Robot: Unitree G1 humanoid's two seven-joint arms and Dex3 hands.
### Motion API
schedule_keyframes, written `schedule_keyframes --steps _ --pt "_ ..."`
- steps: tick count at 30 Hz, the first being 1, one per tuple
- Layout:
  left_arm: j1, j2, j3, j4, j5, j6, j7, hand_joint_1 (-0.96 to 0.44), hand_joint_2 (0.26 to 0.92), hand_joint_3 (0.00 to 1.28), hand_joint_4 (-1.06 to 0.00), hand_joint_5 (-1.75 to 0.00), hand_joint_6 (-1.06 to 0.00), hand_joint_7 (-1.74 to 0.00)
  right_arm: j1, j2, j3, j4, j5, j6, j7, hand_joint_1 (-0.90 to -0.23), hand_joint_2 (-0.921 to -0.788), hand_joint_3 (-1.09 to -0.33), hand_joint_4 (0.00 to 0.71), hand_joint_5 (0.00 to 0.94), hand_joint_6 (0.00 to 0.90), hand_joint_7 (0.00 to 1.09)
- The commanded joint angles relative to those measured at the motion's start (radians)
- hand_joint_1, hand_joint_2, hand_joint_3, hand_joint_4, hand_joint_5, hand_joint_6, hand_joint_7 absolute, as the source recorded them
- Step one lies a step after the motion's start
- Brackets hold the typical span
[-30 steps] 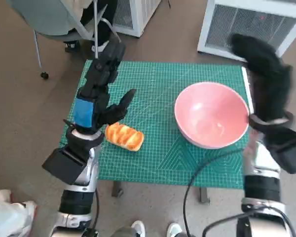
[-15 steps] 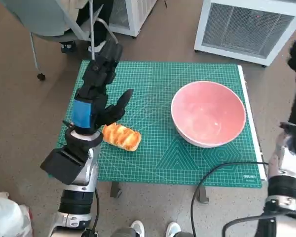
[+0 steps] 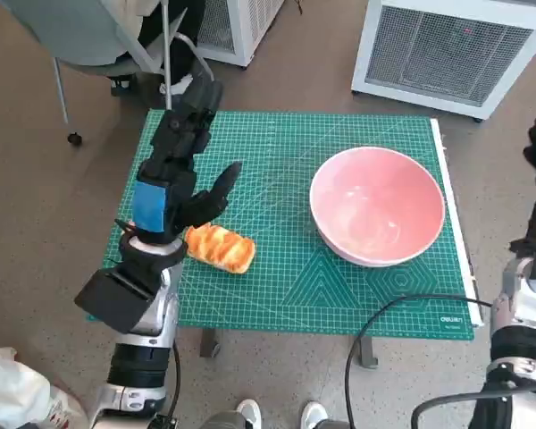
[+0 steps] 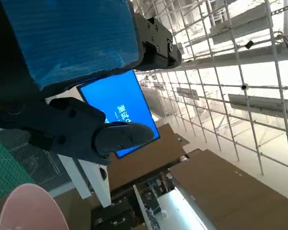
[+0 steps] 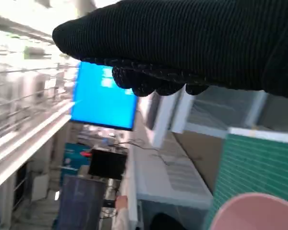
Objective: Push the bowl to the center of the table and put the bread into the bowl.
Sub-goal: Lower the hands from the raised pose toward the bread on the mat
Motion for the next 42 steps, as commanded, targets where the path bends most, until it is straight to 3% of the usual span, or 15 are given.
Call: schedule_keyframes --steps 1,7,16,20,24,31,38,42 --pt "0.005 -0.001 0.006 0.000 -0.008 -0.006 0.001 -0.39 0.921 0.42 -0.30 0.00 -0.34 -0.11 0.010 0.034 -0.002 0.047 0.005 0.049 0.021 -0.529 -0.921 -0.853 0.244 0.000 -0.001 0.66" --pt "0.004 0.003 0.008 0.001 -0.009 -0.003 -0.001 -0.39 0.921 0.42 -0.30 0.00 -0.34 -0.11 0.001 0.064 0.002 0.082 0.000 0.126 0.023 -0.490 -0.921 -0.857 0.226 0.000 -0.001 0.60" --pt "0.003 0.011 0.013 0.004 -0.012 -0.009 -0.009 -0.39 0.921 0.42 -0.31 0.00 -0.34 -0.11 -0.020 0.123 0.017 0.108 -0.020 0.232 -0.018 -0.509 -0.921 -0.841 0.242 0.011 0.010 0.59" --pt "0.007 0.016 0.016 -0.002 -0.011 -0.010 -0.012 -0.39 0.921 0.42 -0.31 0.00 -0.34 -0.11 -0.031 0.148 0.011 0.115 -0.016 0.267 -0.020 -0.501 -0.921 -0.833 0.253 0.016 0.023 0.59" --pt "0.013 0.022 0.019 -0.005 -0.010 -0.014 -0.016 -0.39 0.921 0.42 -0.31 0.00 -0.34 -0.10 -0.047 0.183 -0.014 0.122 0.006 0.308 0.001 -0.487 -0.921 -0.819 0.268 0.020 0.037 0.59" --pt "0.025 0.032 0.024 -0.016 -0.010 -0.019 -0.024 -0.39 0.921 0.42 -0.31 0.00 -0.34 -0.10 -0.070 0.222 -0.018 0.128 -0.004 0.351 -0.022 -0.548 -0.921 -0.790 0.264 0.015 0.054 0.58" --pt "0.035 0.045 0.032 -0.025 -0.002 -0.021 -0.021 -0.39 0.921 0.41 -0.31 0.00 -0.35 -0.10 -0.095 0.263 -0.043 0.129 0.016 0.380 -0.016 -0.541 -0.921 -0.779 0.266 0.014 0.054 0.57" --pt "0.044 0.049 0.033 -0.037 -0.003 -0.016 -0.020 -0.39 0.921 0.41 -0.31 0.00 -0.35 -0.09 -0.111 0.283 -0.049 0.128 0.013 0.391 -0.027 -0.531 -0.921 -0.778 0.268 0.014 0.053 0.57"
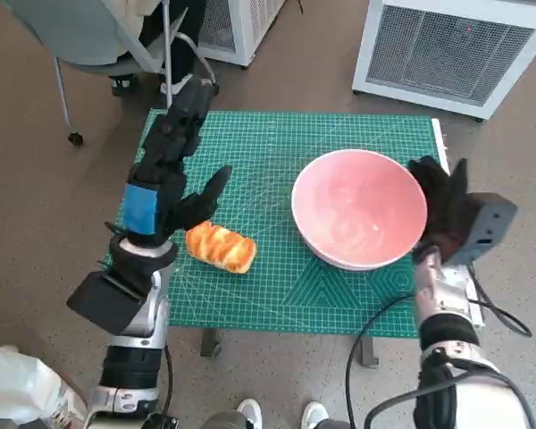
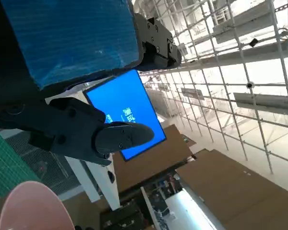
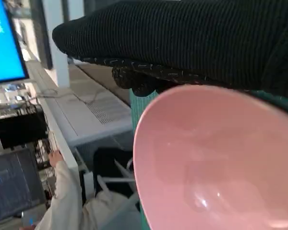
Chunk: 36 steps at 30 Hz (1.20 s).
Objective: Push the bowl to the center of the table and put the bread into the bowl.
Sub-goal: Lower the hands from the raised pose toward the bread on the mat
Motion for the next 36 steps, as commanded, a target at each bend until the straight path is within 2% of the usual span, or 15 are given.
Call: schedule_keyframes --steps 1,7,17,23,27,31,36 --pt "0.018 0.008 0.006 -0.031 -0.003 -0.005 0.002 -0.40 0.921 0.41 -0.31 0.00 -0.35 -0.09 -0.014 0.032 -0.012 0.013 0.007 0.031 -0.016 -0.530 -0.921 -0.779 0.271 0.015 0.054 0.57" --pt "0.036 0.013 0.009 -0.055 -0.006 0.010 0.001 -0.41 0.921 0.41 -0.31 0.00 -0.35 -0.09 -0.036 0.053 -0.010 0.013 -0.001 0.037 -0.030 -0.529 -0.921 -0.793 0.279 0.017 0.057 0.58" --pt "0.071 0.023 0.018 -0.100 -0.001 0.038 0.006 -0.42 0.921 0.40 -0.31 0.00 -0.36 -0.08 -0.075 0.100 -0.034 0.016 0.010 0.063 -0.076 -0.541 -0.921 -0.762 0.307 0.027 0.076 0.63" --pt "0.089 0.028 0.023 -0.118 0.004 0.048 0.010 -0.42 0.921 0.40 -0.31 0.00 -0.36 -0.07 -0.093 0.121 -0.050 0.018 0.015 0.074 -0.082 -0.534 -0.921 -0.755 0.319 0.030 0.084 0.63" --pt "0.105 0.033 0.026 -0.132 0.005 0.052 0.012 -0.42 0.921 0.40 -0.31 0.00 -0.36 -0.07 -0.100 0.117 -0.041 0.018 0.000 0.079 -0.084 -0.533 -0.921 -0.747 0.323 0.030 0.084 0.63" --pt "0.124 0.039 0.030 -0.154 0.003 0.058 0.012 -0.43 0.921 0.40 -0.30 0.00 -0.36 -0.06 -0.112 0.098 -0.025 0.011 -0.018 0.066 -0.080 -0.532 -0.921 -0.744 0.327 0.030 0.086 0.62" --pt "0.140 0.059 0.041 -0.172 0.001 0.067 0.006 -0.43 0.921 0.40 -0.30 0.00 -0.36 -0.06 -0.132 0.076 0.007 -0.007 -0.045 0.006 -0.084 -0.523 -0.921 -0.747 0.328 0.029 0.087 0.62"
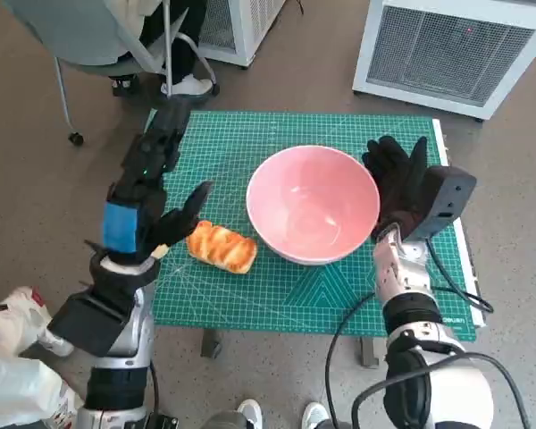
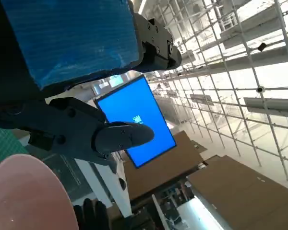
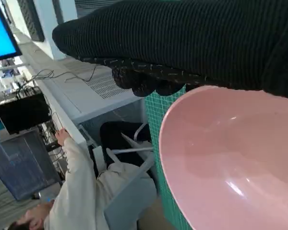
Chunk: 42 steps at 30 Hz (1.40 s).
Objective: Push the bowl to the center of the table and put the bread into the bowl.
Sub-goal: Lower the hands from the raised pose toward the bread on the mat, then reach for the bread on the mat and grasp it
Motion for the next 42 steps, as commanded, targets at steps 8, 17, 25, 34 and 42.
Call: schedule_keyframes --steps 8,17,25,34,42 --pt "0.023 0.141 0.037 -0.046 0.032 0.034 -0.059 -0.45 0.921 0.37 -0.29 0.00 -0.35 -0.04 -0.019 -0.054 0.093 -0.076 -0.057 -0.274 0.119 -0.533 -0.921 -0.774 0.307 0.015 0.078 0.62" --pt "0.002 0.434 0.034 -0.123 0.153 0.167 -0.239 -0.53 0.921 0.17 -0.19 0.00 -0.33 -0.02 0.038 -0.054 0.155 -0.302 0.032 -0.532 0.410 -0.661 -0.921 -0.769 0.335 0.022 0.010 0.76" --pt "-0.050 0.598 -0.028 -0.184 0.191 0.378 -0.418 -0.54 0.883 0.02 -0.17 0.00 -0.32 -0.01 0.140 -0.030 0.234 -0.583 0.138 -0.535 0.564 -0.695 -0.921 -0.757 0.332 0.022 0.000 0.83" --pt "-0.069 0.654 -0.114 -0.242 0.281 0.507 -0.499 -0.43 0.817 0.00 -0.18 0.00 -0.32 -0.01 0.212 -0.037 0.276 -0.716 0.121 -0.492 0.541 -0.707 -0.921 -0.747 0.333 0.027 -0.001 0.88" --pt "-0.077 0.669 -0.183 -0.264 0.358 0.533 -0.548 -0.42 0.810 0.00 -0.18 0.00 -0.33 -0.01 0.228 -0.049 0.286 -0.725 0.100 -0.498 0.519 -0.693 -0.921 -0.745 0.335 0.034 -0.001 0.83"
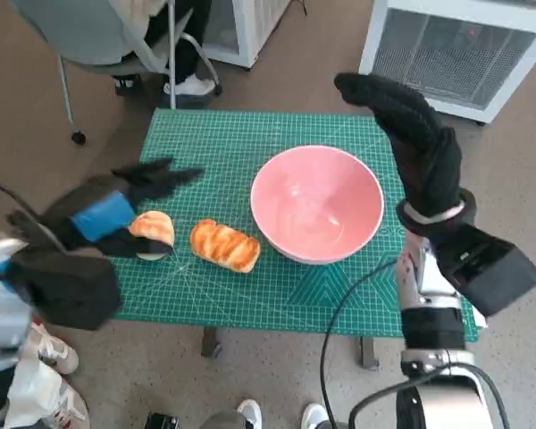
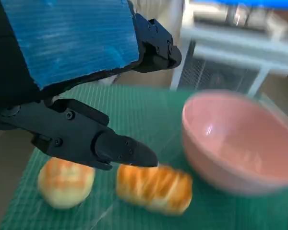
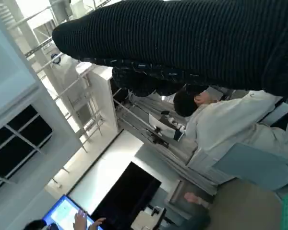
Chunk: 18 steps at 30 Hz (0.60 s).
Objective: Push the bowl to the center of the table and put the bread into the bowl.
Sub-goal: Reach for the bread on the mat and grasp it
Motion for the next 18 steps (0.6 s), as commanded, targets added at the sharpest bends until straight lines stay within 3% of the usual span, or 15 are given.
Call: schedule_keyframes --steps 1,6,18 --pt "-0.018 0.016 -0.024 -0.025 0.030 0.017 -0.023 -0.41 0.810 0.00 -0.18 0.00 -0.33 -0.01 0.026 -0.010 0.010 -0.003 -0.024 0.006 -0.016 -0.692 -0.921 -0.745 0.335 0.035 -0.001 0.83" --pt "-0.055 0.011 -0.097 0.012 0.080 0.003 -0.068 -0.42 0.810 0.00 -0.19 0.00 -0.34 -0.01 0.026 -0.021 0.007 0.010 -0.042 -0.005 -0.033 -0.680 -0.921 -0.761 0.330 0.036 -0.001 0.81" --pt "-0.124 -0.040 -0.186 0.197 0.111 -0.071 -0.075 -0.46 0.816 0.00 -0.19 0.00 -0.35 -0.01 0.032 -0.024 0.008 0.008 -0.019 0.009 -0.028 -0.679 -0.921 -0.768 0.326 0.039 -0.001 0.79"
